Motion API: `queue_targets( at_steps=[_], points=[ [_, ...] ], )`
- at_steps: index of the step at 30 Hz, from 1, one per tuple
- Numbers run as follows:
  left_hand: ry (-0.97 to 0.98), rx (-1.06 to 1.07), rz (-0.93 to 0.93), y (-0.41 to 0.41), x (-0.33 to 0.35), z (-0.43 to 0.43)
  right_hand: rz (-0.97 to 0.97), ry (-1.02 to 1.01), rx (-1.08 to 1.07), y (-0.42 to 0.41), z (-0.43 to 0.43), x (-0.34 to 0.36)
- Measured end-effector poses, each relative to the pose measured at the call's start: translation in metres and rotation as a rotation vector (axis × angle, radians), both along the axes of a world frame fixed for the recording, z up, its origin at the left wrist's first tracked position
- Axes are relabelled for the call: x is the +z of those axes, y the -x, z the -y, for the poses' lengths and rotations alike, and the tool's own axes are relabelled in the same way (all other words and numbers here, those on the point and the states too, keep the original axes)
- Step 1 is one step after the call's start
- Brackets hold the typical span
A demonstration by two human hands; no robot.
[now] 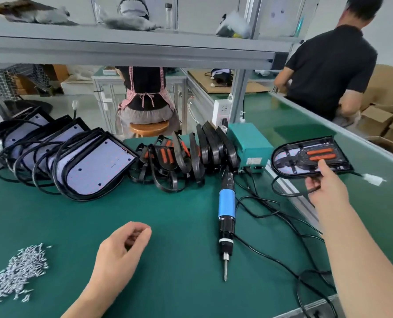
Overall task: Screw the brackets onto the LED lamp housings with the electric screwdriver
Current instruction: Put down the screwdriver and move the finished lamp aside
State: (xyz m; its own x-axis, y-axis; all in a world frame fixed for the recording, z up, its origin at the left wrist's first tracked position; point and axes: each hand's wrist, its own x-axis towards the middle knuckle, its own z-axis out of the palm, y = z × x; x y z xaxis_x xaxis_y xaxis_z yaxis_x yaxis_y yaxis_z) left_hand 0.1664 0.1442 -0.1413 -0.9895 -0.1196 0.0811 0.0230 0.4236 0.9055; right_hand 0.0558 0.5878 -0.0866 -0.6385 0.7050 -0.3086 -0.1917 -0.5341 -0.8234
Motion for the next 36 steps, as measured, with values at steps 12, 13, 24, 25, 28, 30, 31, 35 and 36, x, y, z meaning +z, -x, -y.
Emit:
queue_targets(
  at_steps=[12, 13, 24, 25, 28, 30, 31, 35, 36],
  points=[
    [-0.072, -0.007, -0.017, 0.003, 0.007, 0.0, -0.037, 0.161, -0.198, 0.023, -0.065, -0.001],
    [-0.078, -0.008, -0.018, 0.002, 0.007, 0.0, -0.049, 0.189, -0.204, 0.026, -0.066, -0.002],
    [-0.084, 0.007, -0.035, 0.002, 0.012, -0.003, -0.147, 0.205, -0.203, 0.073, -0.064, -0.029],
    [-0.083, 0.007, -0.037, 0.002, 0.012, -0.003, -0.107, 0.161, -0.174, 0.079, -0.066, -0.032],
    [-0.088, 0.005, -0.032, 0.002, 0.012, -0.004, 0.091, 0.045, -0.167, 0.082, -0.068, -0.029],
    [-0.095, 0.009, -0.033, 0.003, 0.011, -0.004, 0.287, -0.037, -0.18, 0.08, -0.075, -0.026],
    [-0.096, 0.013, -0.034, 0.003, 0.01, -0.004, 0.306, -0.059, -0.183, 0.079, -0.079, -0.025],
    [-0.103, 0.01, -0.024, 0.003, 0.01, -0.005, 0.254, 0.155, -0.15, 0.07, -0.086, -0.022],
    [-0.103, 0.006, -0.025, 0.004, 0.01, -0.005, 0.189, 0.175, -0.123, 0.068, -0.083, -0.018]
  ],
)
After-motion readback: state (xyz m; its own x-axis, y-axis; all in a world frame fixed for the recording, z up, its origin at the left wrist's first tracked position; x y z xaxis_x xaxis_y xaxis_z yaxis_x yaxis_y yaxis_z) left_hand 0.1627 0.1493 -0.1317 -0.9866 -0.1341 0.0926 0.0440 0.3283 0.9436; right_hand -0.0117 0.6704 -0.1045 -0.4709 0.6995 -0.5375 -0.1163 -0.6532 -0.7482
